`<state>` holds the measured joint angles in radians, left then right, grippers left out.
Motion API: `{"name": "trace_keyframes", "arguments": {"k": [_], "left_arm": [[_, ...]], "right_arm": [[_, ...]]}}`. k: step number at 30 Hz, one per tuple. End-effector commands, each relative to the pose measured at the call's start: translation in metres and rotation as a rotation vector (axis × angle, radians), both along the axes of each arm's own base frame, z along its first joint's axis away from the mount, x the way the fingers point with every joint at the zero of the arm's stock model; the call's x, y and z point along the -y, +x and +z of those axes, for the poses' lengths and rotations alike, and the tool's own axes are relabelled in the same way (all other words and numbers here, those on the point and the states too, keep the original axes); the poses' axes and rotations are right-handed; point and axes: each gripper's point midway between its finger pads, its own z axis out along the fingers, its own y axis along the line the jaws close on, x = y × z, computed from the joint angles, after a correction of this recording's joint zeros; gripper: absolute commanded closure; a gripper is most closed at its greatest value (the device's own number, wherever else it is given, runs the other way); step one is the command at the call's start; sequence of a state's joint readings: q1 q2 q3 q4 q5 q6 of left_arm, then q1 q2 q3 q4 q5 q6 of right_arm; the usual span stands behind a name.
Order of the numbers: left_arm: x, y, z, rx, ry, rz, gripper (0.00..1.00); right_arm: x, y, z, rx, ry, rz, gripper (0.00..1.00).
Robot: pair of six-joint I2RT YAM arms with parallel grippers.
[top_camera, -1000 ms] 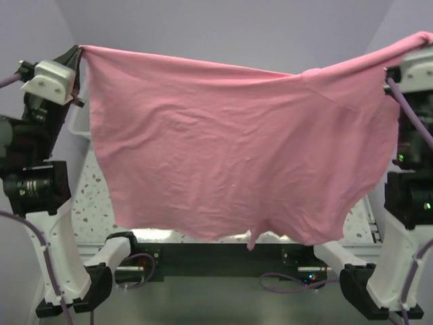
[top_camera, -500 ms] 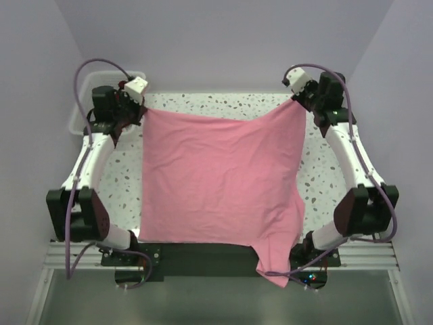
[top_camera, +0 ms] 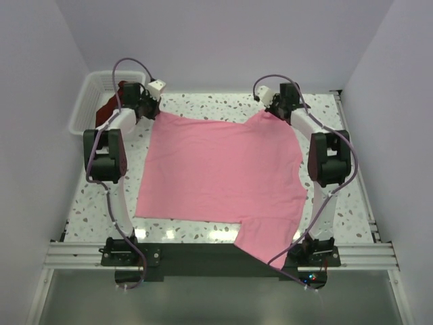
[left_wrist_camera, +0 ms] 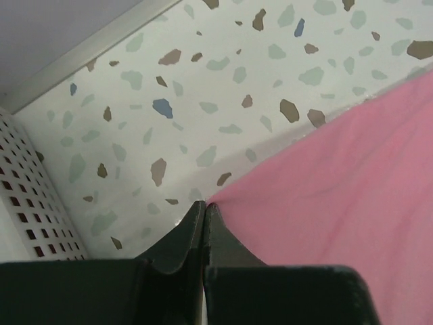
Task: Fold and stack the t-shirts
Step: Fold the tshirt
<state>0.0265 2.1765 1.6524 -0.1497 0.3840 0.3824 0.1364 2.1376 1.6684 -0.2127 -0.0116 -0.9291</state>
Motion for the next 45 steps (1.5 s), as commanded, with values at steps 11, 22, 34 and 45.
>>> {"name": "trace_keyframes", "arguments": {"k": [11, 22, 34, 45], "left_arm": [[0.009, 0.0, 0.059, 0.179, 0.119, -0.24, 1.0], [-0.01, -0.052, 0.068, 0.27, 0.176, -0.454, 1.0], [-0.023, -0.136, 0.01, 0.238, 0.322, -0.755, 1.0], [-0.026, -0.153, -0.032, 0.151, 0.385, -0.769, 0.99]], "right_arm": [[0.008, -0.019, 0.098, 0.116, 0.01, -0.019, 1.0], [0.008, -0.134, 0.106, -0.026, 0.078, -0.017, 1.0], [-0.001, -0.245, 0.054, -0.254, 0.122, -0.005, 1.0], [0.001, -0.266, -0.002, -0.395, 0.08, -0.009, 1.0]]}}
